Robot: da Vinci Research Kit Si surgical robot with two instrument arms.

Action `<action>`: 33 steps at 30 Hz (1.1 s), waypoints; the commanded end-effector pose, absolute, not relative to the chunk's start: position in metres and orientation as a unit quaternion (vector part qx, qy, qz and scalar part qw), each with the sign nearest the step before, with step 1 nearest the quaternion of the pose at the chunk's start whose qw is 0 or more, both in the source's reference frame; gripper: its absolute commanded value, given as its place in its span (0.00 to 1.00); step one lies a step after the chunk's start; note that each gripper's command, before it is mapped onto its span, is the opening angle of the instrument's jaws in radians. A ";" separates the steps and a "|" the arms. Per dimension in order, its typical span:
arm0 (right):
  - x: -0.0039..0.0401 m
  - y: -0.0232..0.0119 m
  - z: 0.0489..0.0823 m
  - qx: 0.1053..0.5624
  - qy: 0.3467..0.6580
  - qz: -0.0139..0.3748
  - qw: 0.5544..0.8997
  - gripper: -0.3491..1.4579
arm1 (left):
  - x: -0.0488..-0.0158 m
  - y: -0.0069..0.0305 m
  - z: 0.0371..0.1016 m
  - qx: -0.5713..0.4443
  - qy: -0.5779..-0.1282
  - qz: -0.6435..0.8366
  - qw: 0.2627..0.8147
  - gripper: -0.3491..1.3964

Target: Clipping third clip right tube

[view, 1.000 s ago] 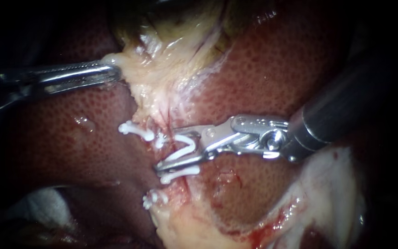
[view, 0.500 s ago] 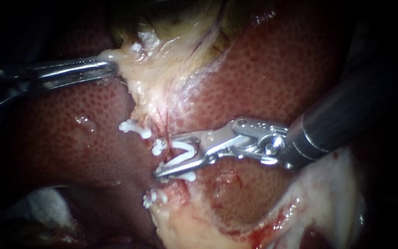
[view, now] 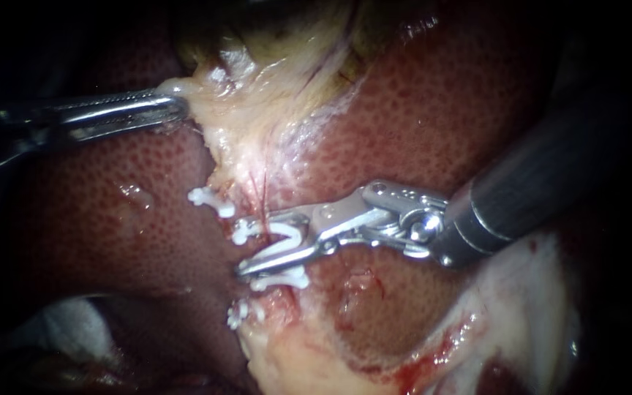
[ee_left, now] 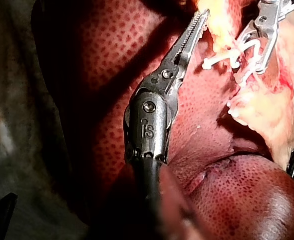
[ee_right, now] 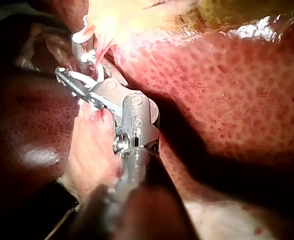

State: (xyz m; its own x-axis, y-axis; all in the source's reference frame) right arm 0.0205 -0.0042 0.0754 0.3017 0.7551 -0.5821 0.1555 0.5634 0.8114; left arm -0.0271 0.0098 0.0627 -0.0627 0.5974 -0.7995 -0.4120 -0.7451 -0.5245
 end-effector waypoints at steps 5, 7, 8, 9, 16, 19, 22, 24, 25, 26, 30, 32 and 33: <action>0.0206 -0.0038 0.0751 0.415 0.552 0.218 0.690 0.44 | -0.0270 0.0099 0.0627 -0.589 -0.079 0.725 0.348 0.00; 0.0205 -0.0036 0.0750 0.416 0.552 0.217 0.689 0.44 | -0.0270 0.0099 0.0627 -0.589 -0.079 0.725 0.348 0.00; 0.0205 -0.0035 0.0749 0.416 0.552 0.217 0.689 0.43 | -0.0270 0.0099 0.0627 -0.589 -0.079 0.725 0.348 0.00; 0.0205 -0.0034 0.0749 0.415 0.552 0.219 0.689 0.43 | -0.0270 0.0099 0.0627 -0.589 -0.079 0.725 0.348 0.00; 0.0205 -0.0033 0.0748 0.420 0.547 0.229 0.687 0.39 | -0.0270 0.0098 0.0628 -0.590 -0.079 0.725 0.348 0.00; 0.0205 -0.0033 0.0748 0.424 0.545 0.233 0.685 0.36 | -0.0270 0.0098 0.0628 -0.590 -0.079 0.725 0.348 0.00; 0.0205 -0.0033 0.0748 0.424 0.545 0.233 0.685 0.31 | -0.0270 0.0098 0.0628 -0.590 -0.079 0.725 0.348 0.00; 0.0205 -0.0033 0.0748 0.425 0.544 0.235 0.684 0.27 | -0.0270 0.0098 0.0628 -0.590 -0.078 0.725 0.348 0.00; 0.0204 -0.0033 0.0748 0.425 0.544 0.235 0.684 0.26 | -0.0270 0.0098 0.0628 -0.590 -0.078 0.725 0.348 0.00; 0.0204 -0.0033 0.0748 0.425 0.544 0.235 0.684 0.24 | -0.0270 0.0098 0.0628 -0.590 -0.078 0.725 0.348 0.00; 0.0204 -0.0033 0.0748 0.427 0.543 0.237 0.683 0.18 | -0.0270 0.0098 0.0628 -0.590 -0.078 0.725 0.348 0.00; 0.0204 -0.0033 0.0748 0.427 0.542 0.240 0.683 0.13 | -0.0270 0.0098 0.0628 -0.590 -0.078 0.725 0.348 0.00; 0.0204 -0.0032 0.0749 0.427 0.542 0.240 0.683 0.12 | -0.0270 0.0098 0.0628 -0.590 -0.078 0.725 0.348 0.00</action>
